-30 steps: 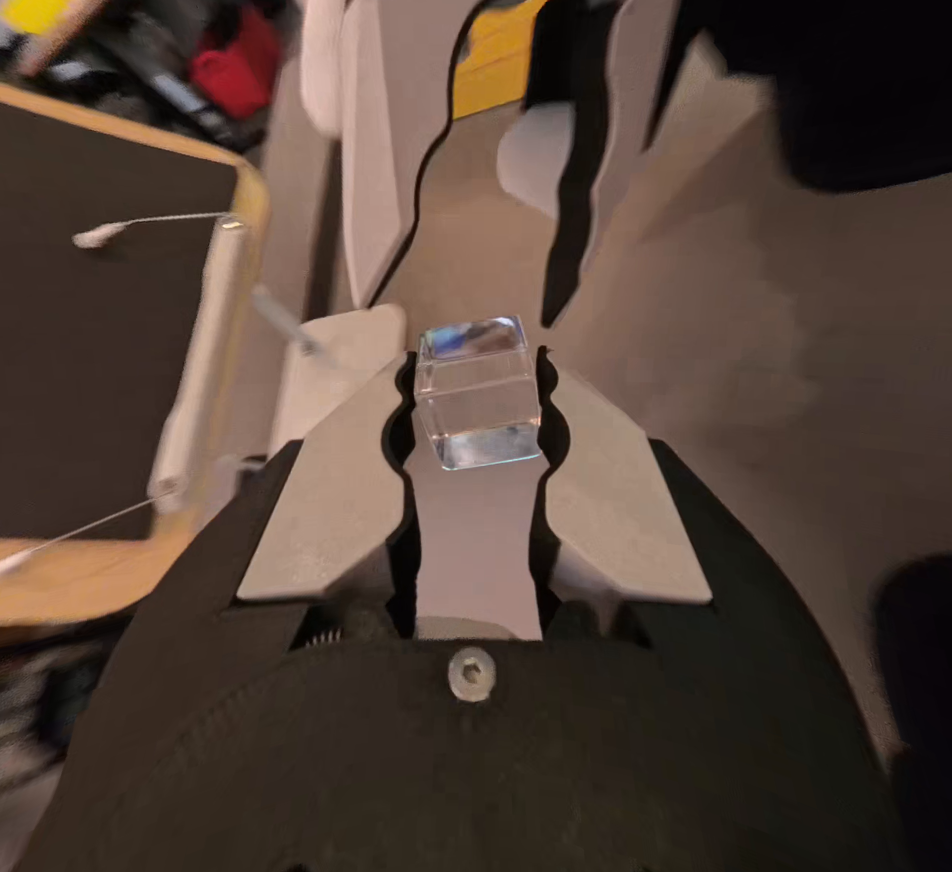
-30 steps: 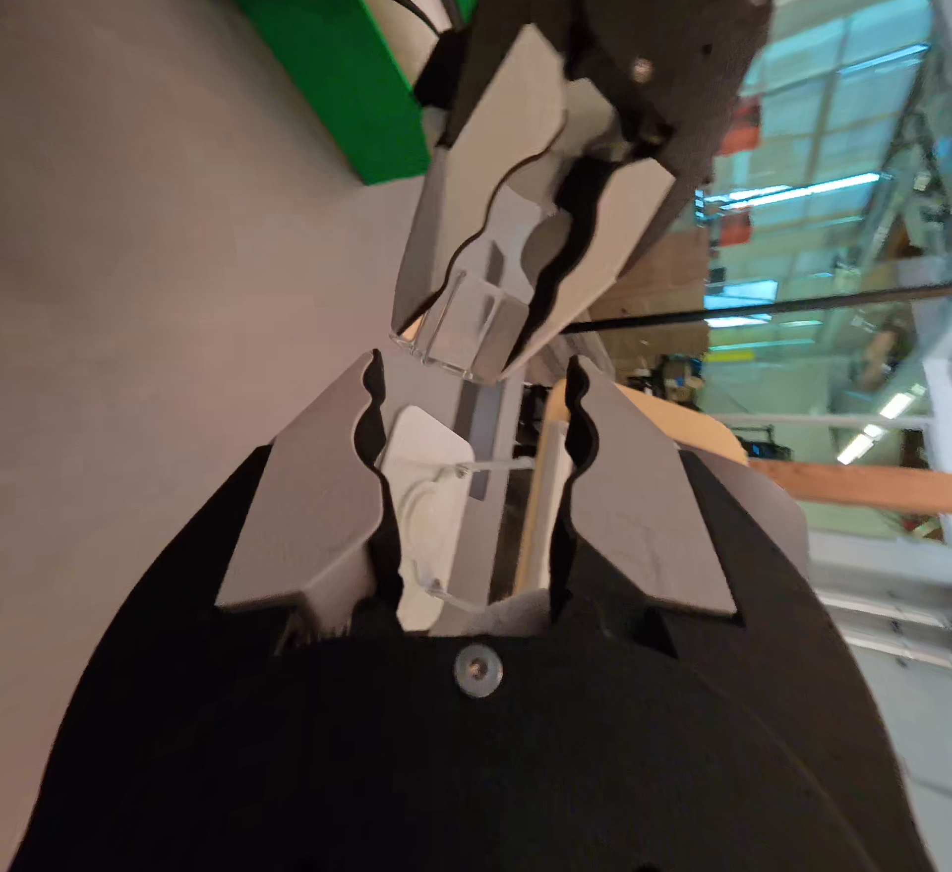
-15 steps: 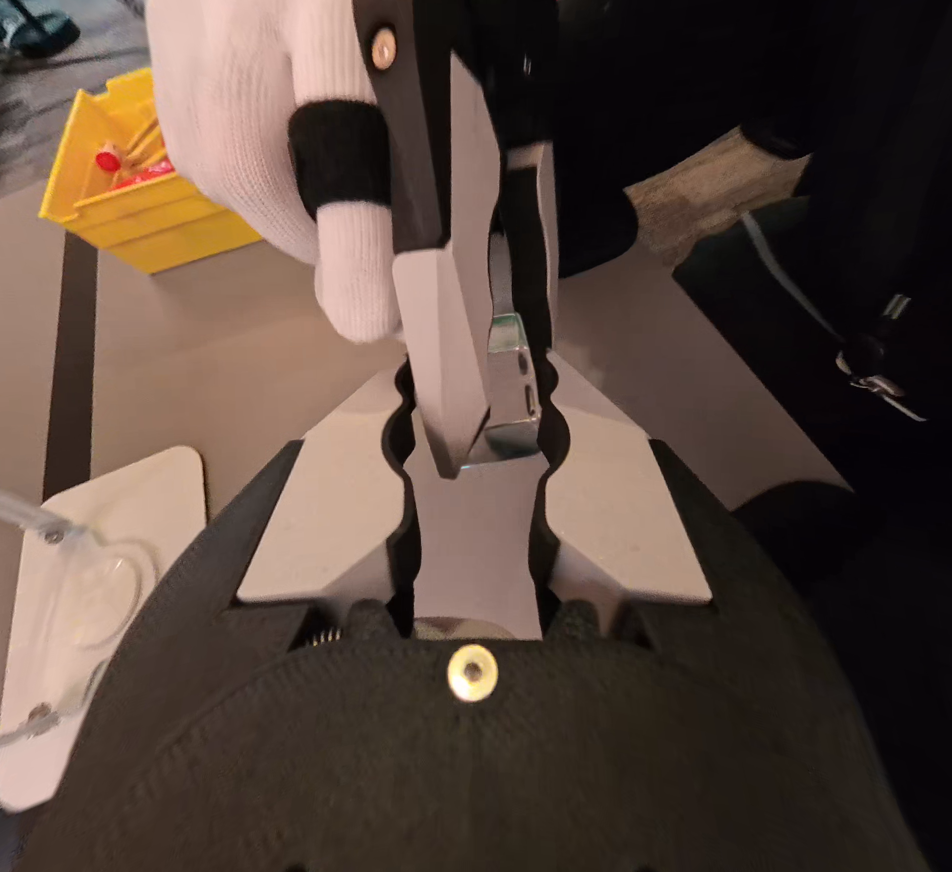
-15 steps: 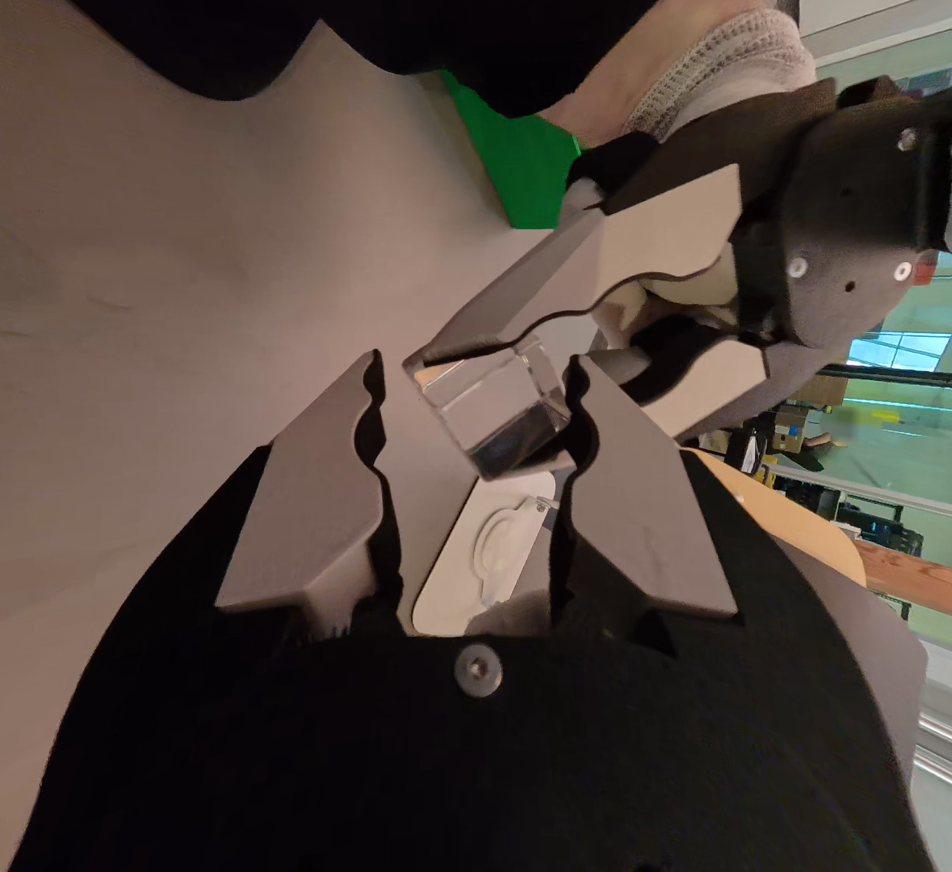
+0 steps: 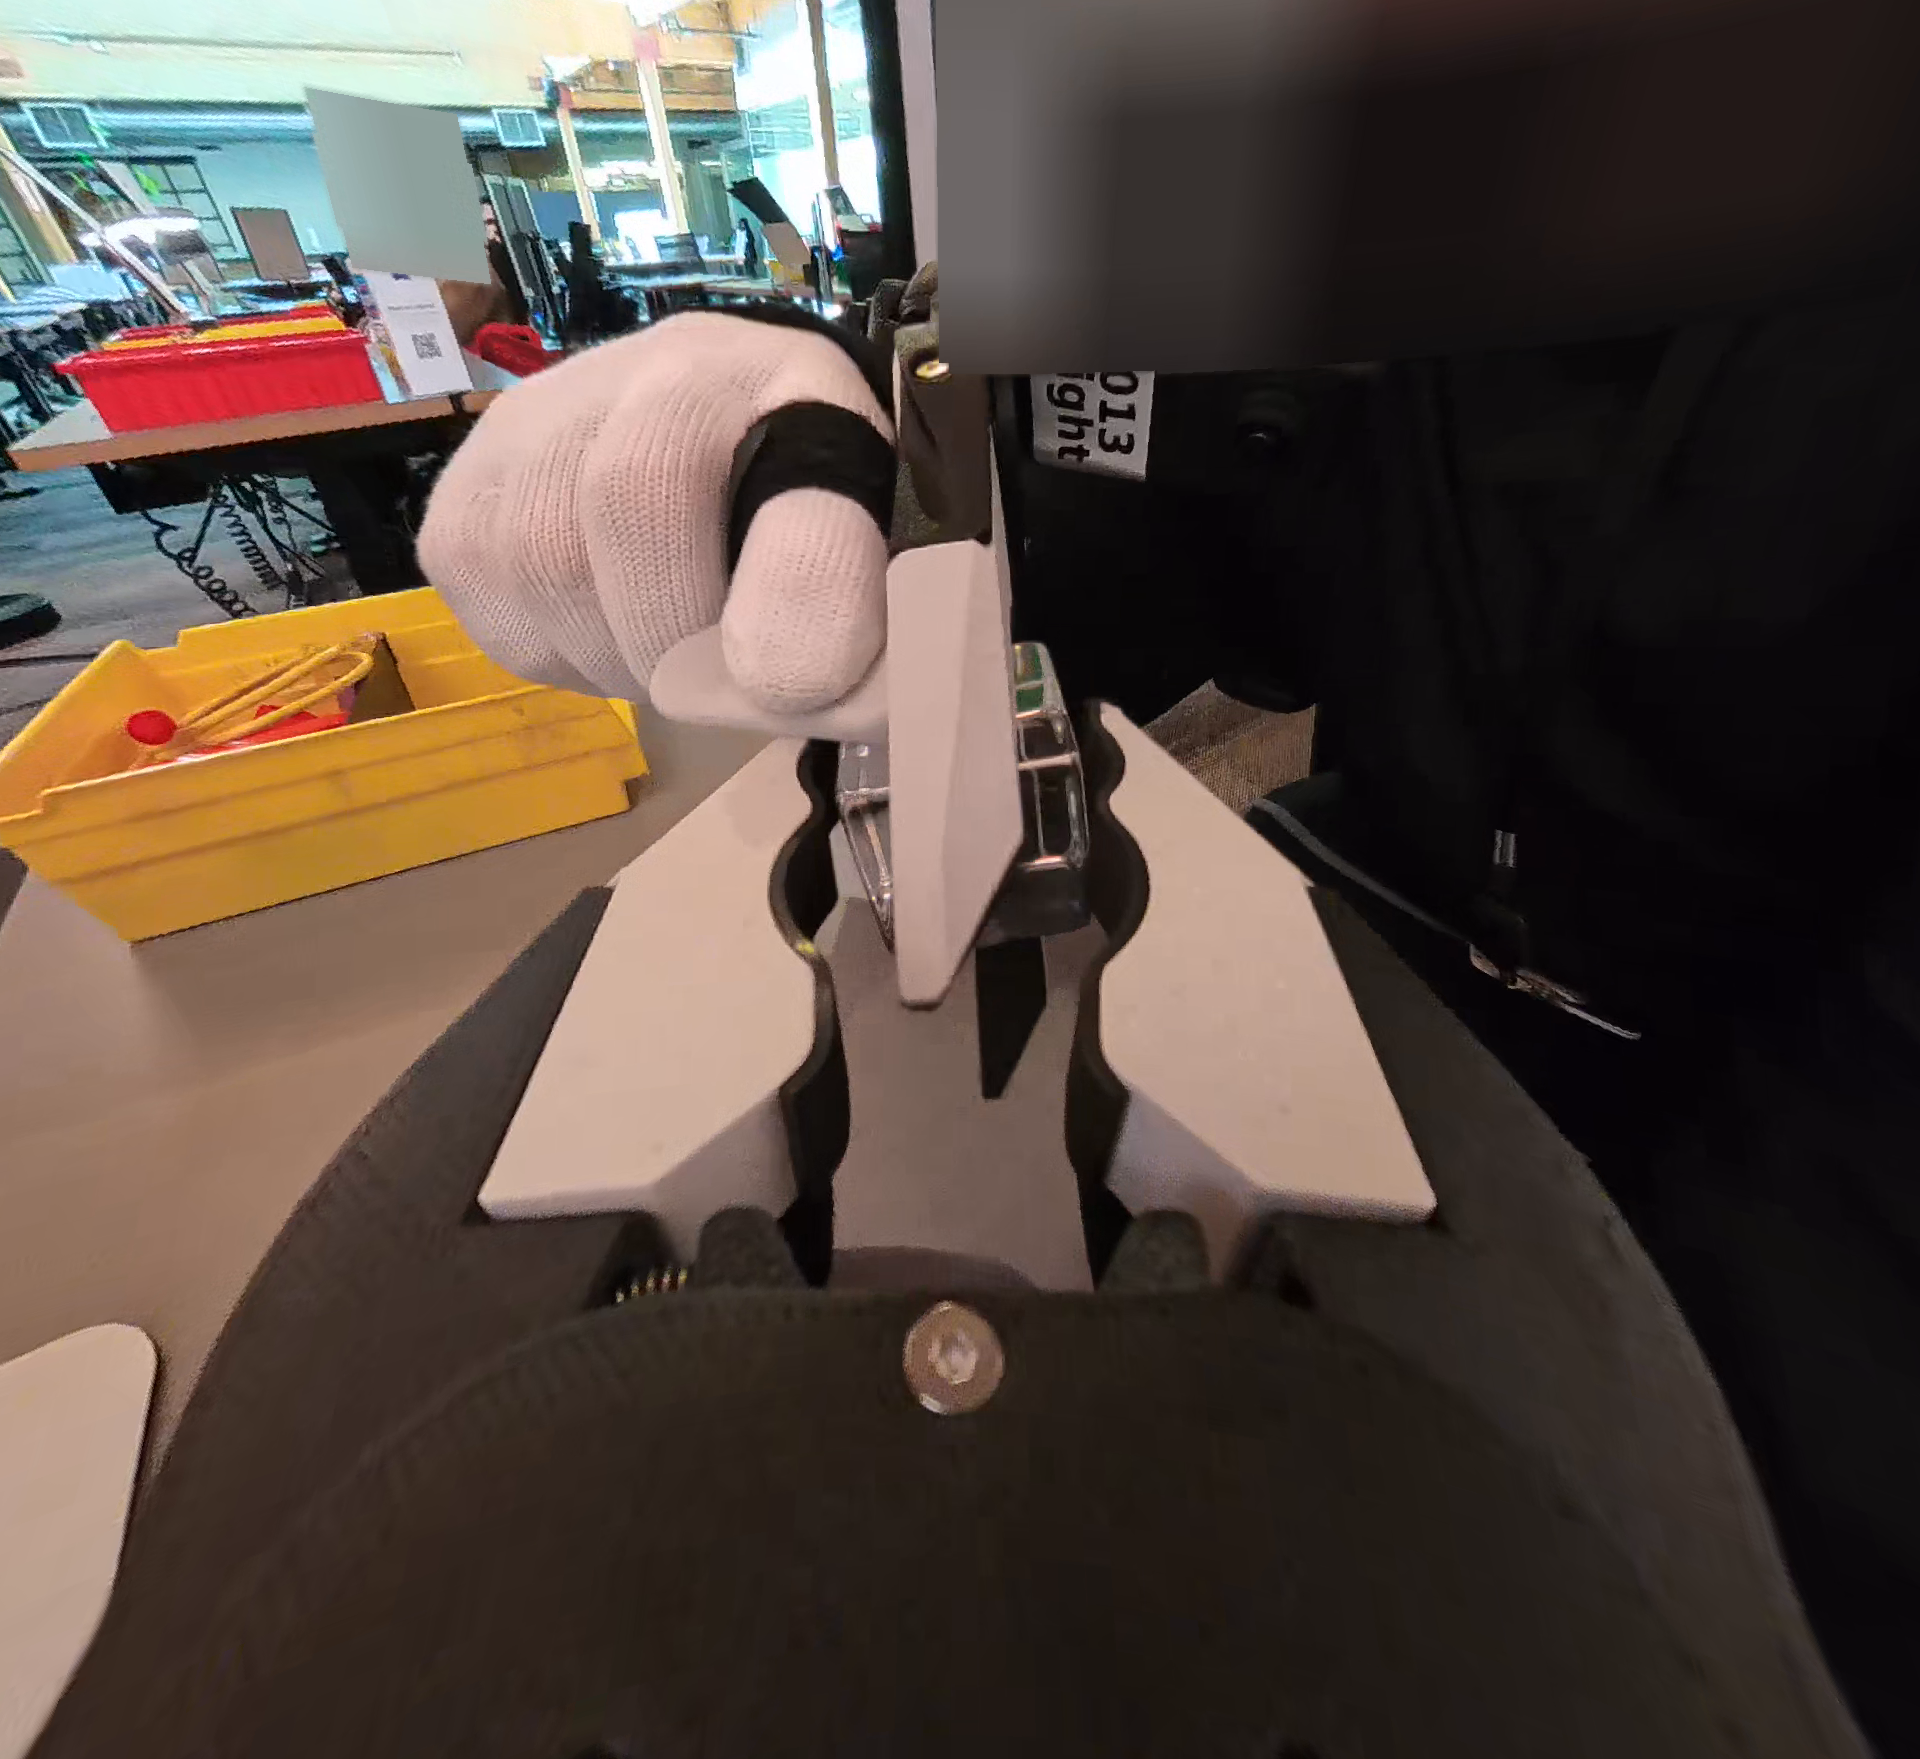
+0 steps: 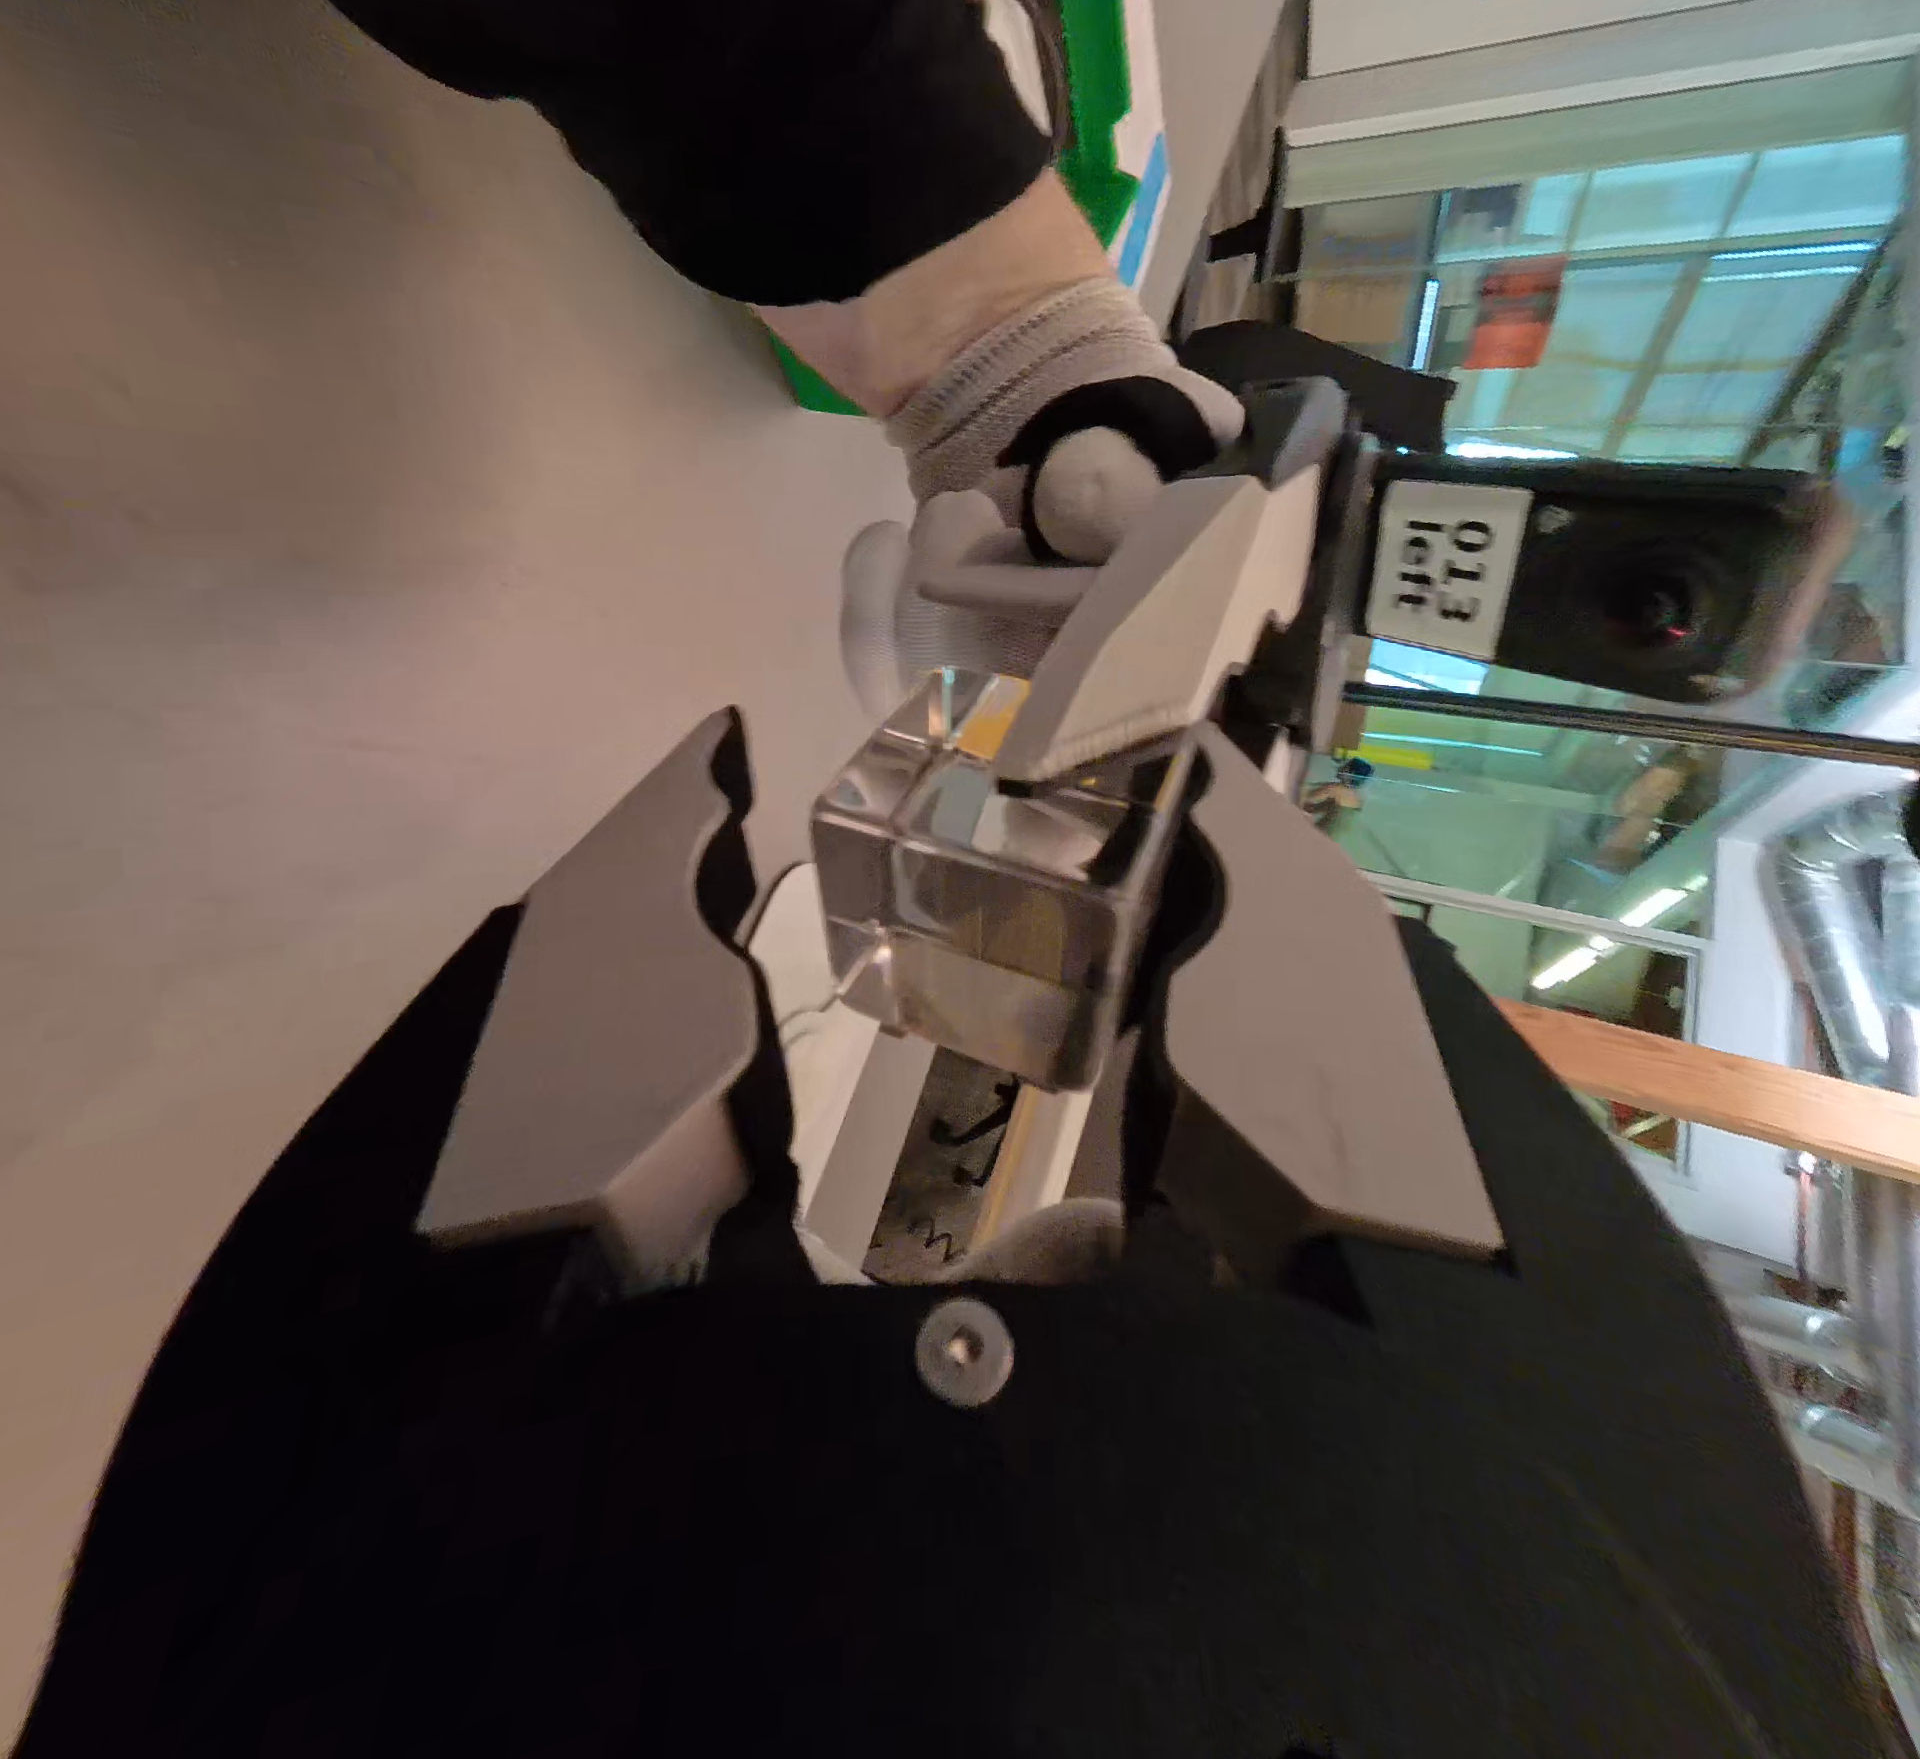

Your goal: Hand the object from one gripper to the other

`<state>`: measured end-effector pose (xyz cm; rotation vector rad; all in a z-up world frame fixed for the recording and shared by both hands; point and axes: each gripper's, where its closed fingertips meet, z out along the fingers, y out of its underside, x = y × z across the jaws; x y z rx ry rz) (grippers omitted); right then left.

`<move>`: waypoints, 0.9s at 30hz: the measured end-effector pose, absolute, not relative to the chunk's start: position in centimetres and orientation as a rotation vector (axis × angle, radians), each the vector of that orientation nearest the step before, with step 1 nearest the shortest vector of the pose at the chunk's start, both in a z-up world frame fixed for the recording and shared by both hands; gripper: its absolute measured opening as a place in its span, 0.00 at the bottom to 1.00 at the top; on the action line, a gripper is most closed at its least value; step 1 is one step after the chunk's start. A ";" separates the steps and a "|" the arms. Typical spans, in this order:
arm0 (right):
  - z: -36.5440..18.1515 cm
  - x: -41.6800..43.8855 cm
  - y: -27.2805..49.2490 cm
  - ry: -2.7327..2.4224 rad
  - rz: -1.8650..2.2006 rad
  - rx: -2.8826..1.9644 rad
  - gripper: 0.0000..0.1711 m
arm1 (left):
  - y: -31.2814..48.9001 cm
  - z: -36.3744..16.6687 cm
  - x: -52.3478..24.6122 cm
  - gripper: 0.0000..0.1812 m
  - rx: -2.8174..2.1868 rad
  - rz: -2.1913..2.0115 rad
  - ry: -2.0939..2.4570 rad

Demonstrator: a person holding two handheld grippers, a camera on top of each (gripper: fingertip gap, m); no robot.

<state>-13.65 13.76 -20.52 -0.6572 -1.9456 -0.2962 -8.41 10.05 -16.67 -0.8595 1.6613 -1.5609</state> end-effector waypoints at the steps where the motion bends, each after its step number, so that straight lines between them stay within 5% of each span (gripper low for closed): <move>1: -20.0 -13.7 14.2 -1.912 -0.303 -0.656 0.36 | 10.2 -16.8 -8.4 0.23 -0.866 -1.568 1.658; 13: -18.8 -13.4 15.4 -1.852 -0.277 -0.662 0.32 | 11.7 -15.6 -7.8 0.24 -0.892 -1.620 1.516; 16: -17.4 -12.7 15.9 -1.790 -0.213 -0.699 0.32 | 13.2 -13.8 -7.3 0.35 -0.917 -1.608 1.376; 19: -16.1 -11.5 16.4 -1.743 -0.120 -0.769 0.33 | 15.0 -12.5 -6.8 0.43 -0.951 -1.441 1.264; 27: -14.3 -7.4 19.1 -1.585 0.332 -1.044 0.32 | 18.2 -12.5 -4.9 0.45 -1.036 -0.696 1.286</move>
